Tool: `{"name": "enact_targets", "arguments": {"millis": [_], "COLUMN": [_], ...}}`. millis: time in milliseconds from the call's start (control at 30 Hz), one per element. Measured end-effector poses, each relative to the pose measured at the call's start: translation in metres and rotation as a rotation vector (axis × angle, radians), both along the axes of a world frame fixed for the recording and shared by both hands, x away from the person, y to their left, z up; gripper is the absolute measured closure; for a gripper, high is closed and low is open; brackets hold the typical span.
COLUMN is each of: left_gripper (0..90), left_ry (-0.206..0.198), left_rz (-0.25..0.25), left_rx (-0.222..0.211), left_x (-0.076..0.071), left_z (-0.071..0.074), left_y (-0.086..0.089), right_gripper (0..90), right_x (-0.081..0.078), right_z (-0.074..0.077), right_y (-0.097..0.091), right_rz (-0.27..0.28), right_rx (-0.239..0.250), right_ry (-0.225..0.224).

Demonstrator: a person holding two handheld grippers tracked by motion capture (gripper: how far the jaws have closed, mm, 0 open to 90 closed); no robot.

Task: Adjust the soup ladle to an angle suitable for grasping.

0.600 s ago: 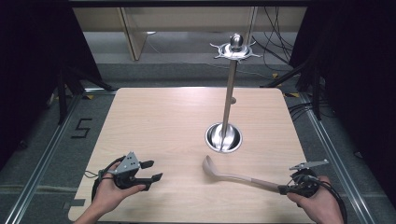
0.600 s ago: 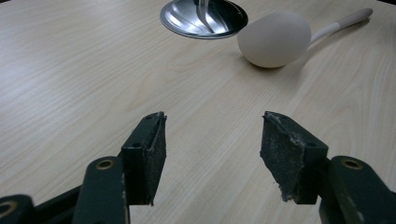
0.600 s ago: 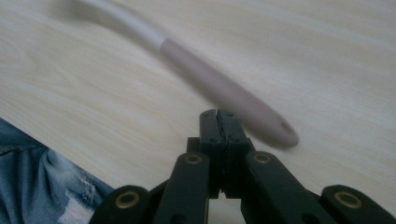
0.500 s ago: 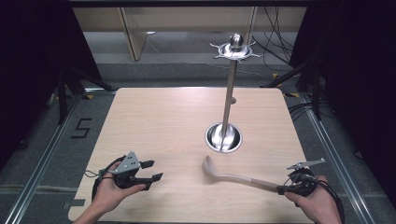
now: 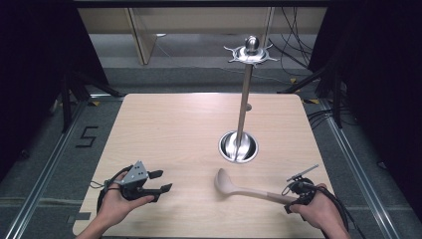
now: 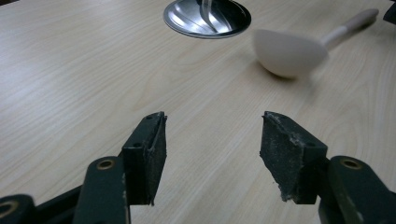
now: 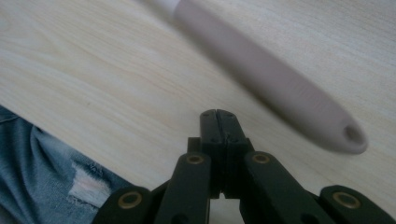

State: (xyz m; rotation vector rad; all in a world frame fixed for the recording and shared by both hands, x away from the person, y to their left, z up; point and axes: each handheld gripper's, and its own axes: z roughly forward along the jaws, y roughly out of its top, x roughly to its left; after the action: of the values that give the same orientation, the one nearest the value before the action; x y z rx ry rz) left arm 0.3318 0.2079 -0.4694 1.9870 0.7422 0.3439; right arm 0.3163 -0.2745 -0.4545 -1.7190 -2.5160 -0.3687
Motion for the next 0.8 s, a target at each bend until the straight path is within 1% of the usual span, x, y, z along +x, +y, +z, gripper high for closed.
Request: {"name": "enact_targets", "arguments": {"millis": [33, 67, 100, 133, 200, 233, 267, 300, 333, 367, 400, 467, 533, 567, 600, 633, 667, 700, 733, 767, 800], "left_gripper": [39.9, 39.9, 39.8, 39.7, 39.6, 39.5, 39.5, 39.5, 39.5, 39.5, 39.5, 39.5, 39.4, 39.4, 39.4, 39.4, 39.3, 39.3, 39.3, 39.3, 39.3], "left_ry": [-0.024, -0.01, -0.019, -0.026, -0.027, -0.029, -0.009, -0.009, -0.009, -0.011, -0.022, -0.027, -0.025, -0.025, -0.019, -0.012, -0.026, -0.026, -0.026, -0.022, -0.019], "left_rz": [-0.005, 0.004, 0.01, 0.003, 0.004, -0.003, 0.01, 0.01, 0.01, 0.012, 0.002, -0.002, 0.0, 0.0, 0.006, 0.012, 0.001, 0.001, 0.002, 0.005, 0.008], "left_rx": [0.013, 0.003, 0.006, 0.001, 0.006, 0.011, -0.001, -0.001, -0.001, -0.001, 0.01, 0.015, 0.011, 0.011, 0.006, 0.001, 0.012, 0.012, 0.013, 0.012, 0.011], "left_x": [0.001, 0.0, 0.0, 0.001, 0.001, 0.003, 0.002, 0.002, 0.002, 0.001, 0.002, 0.002, 0.002, 0.002, 0.001, 0.0, 0.001, 0.001, 0.001, 0.001, 0.001], "left_z": [0.002, 0.003, 0.004, 0.004, 0.004, 0.004, 0.003, 0.003, 0.003, 0.003, 0.003, 0.003, 0.003, 0.003, 0.003, 0.003, 0.003, 0.003, 0.003, 0.003, 0.002], "left_y": [0.002, 0.002, 0.002, 0.003, 0.003, 0.004, 0.003, 0.003, 0.003, 0.003, 0.004, 0.004, 0.005, 0.005, 0.005, 0.004, 0.005, 0.005, 0.005, 0.005, 0.005], "right_gripper": [90.0, 90.0, 90.0, 90.0, 90.0, 90.0, 90.0, 90.0, 90.0, 90.0, 90.0, 90.0, 90.0, 90.0, 90.0, 90.0, 90.0, 90.0, 90.0, 90.0, 90.0], "right_x": [0.004, 0.004, 0.006, 0.007, 0.009, 0.011, 0.012, 0.013, 0.013, 0.014, 0.015, 0.016, 0.018, 0.018, 0.019, 0.019, 0.022, 0.021, 0.021, 0.025, 0.026], "right_z": [-0.004, -0.004, -0.005, -0.007, -0.007, -0.009, -0.01, -0.01, -0.01, -0.01, -0.012, -0.013, -0.014, -0.014, -0.015, -0.015, -0.014, -0.014, -0.014, -0.014, -0.016], "right_y": [0.0, 0.0, 0.001, 0.001, 0.001, 0.002, 0.002, 0.002, 0.002, 0.002, 0.002, 0.002, 0.001, 0.001, 0.0, 0.0, -0.001, 0.001, 0.001, 0.0, 0.0], "right_rz": [0.006, 0.006, 0.003, -0.004, 0.003, -0.017, -0.02, -0.015, -0.015, -0.009, -0.017, -0.029, -0.028, -0.028, -0.002, -0.048, -0.053, -0.085, -0.085, -0.082, -0.092], "right_rx": [-0.022, -0.022, -0.037, -0.037, -0.044, -0.055, -0.054, -0.065, -0.065, -0.063, -0.077, -0.083, -0.078, -0.078, -0.086, -0.127, -0.117, -0.096, -0.096, -0.113, -0.108], "right_ry": [-0.012, -0.012, 0.003, -0.004, -0.001, -0.001, 0.005, 0.023, 0.023, 0.019, 0.024, 0.028, 0.013, 0.013, -0.014, 0.004, 0.0, 0.012, 0.012, 0.024, 0.018]}}
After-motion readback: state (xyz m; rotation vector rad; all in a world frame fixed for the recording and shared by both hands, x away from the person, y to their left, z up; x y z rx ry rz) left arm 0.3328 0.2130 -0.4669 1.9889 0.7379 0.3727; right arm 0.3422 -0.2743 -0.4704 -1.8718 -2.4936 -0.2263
